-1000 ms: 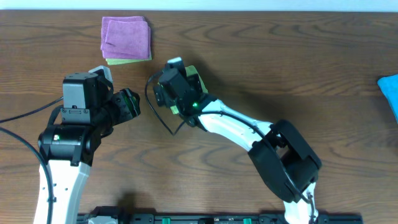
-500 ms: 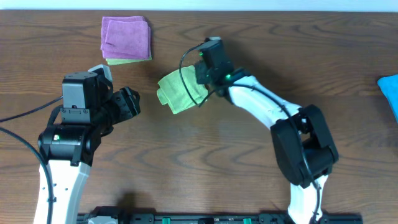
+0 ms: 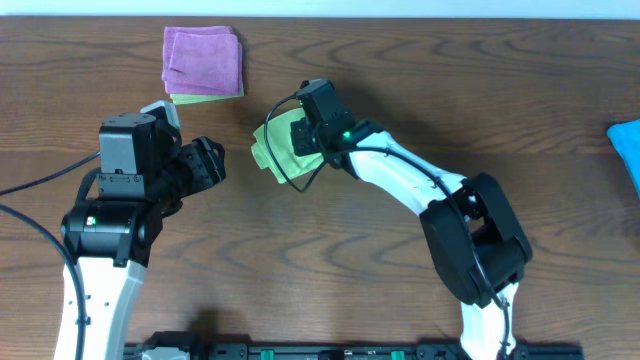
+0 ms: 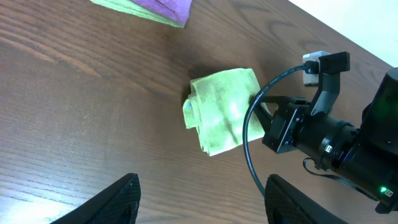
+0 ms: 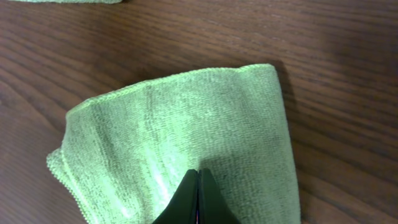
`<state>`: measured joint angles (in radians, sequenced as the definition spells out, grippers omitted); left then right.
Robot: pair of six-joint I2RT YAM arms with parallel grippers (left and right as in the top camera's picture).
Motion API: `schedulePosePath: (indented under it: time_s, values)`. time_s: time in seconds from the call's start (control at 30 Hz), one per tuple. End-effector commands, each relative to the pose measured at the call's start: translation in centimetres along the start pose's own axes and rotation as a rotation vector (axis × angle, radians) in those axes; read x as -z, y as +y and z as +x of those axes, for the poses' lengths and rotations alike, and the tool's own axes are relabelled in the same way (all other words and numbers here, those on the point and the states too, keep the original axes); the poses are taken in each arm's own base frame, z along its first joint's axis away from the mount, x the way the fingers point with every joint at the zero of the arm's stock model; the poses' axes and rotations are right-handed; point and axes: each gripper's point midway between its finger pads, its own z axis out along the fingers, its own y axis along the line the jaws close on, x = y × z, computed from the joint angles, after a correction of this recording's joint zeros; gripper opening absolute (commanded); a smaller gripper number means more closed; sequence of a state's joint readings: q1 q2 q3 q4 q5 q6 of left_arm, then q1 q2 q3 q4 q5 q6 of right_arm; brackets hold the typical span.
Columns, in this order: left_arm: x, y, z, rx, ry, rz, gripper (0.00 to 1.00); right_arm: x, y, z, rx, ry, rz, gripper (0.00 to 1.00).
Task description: Fold the cloth
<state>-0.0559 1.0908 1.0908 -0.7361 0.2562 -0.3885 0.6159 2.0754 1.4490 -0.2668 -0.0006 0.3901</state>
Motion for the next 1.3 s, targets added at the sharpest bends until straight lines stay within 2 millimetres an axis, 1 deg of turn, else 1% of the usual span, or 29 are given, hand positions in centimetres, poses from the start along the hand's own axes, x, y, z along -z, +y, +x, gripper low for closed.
schedulePosePath:
  time_s: [0.0, 0.13, 0.2, 0.27, 0.33, 0.4, 0.6, 0.73, 0.9, 1.07, 1.27]
  values:
    - [0.4, -0.2, -0.3, 0.000, -0.011, 0.010, 0.66, -1.3, -0.7, 0.9, 0.011, 0.018, 0.037, 0.02]
    - [0.4, -0.2, -0.3, 0.001, -0.010, 0.010, 0.66, -3.5, -1.9, 3.1, 0.034, 0.076, 0.066, 0.01]
    - [0.4, -0.2, -0.3, 0.000, -0.010, 0.010, 0.66, -4.0, -2.0, 3.4, 0.034, 0.081, 0.069, 0.01]
    - [0.4, -0.2, -0.3, 0.000, -0.011, 0.010, 0.66, -4.0, -2.1, 3.2, 0.034, 0.070, 0.072, 0.02]
    - [0.4, -0.2, -0.3, 0.000, -0.011, 0.010, 0.66, -4.0, -2.2, 2.6, 0.053, 0.049, 0.079, 0.01]
    - [0.4, -0.2, -0.3, 0.000, -0.011, 0.010, 0.66, -3.4, -2.0, 1.5, 0.078, 0.021, 0.072, 0.01]
    - [0.4, -0.3, -0.5, -0.001, -0.018, 0.014, 0.66, 0.0, -1.2, -2.4, 0.088, -0.064, 0.049, 0.01]
    - [0.4, -0.3, -0.5, -0.001, -0.019, 0.014, 0.66, 1.0, -0.9, -3.1, 0.087, -0.080, 0.043, 0.01]
    - [0.4, -0.3, -0.5, 0.007, -0.019, 0.015, 0.66, 1.0, -1.2, -2.7, 0.091, -0.062, 0.055, 0.02]
    - [0.4, -0.3, -0.5, 0.017, -0.020, 0.015, 0.66, 0.7, -2.5, -2.3, 0.104, -0.051, 0.105, 0.01]
    - [0.4, -0.3, -0.5, 0.017, -0.020, 0.015, 0.66, -1.4, -5.1, 0.0, 0.099, 0.037, 0.151, 0.01]
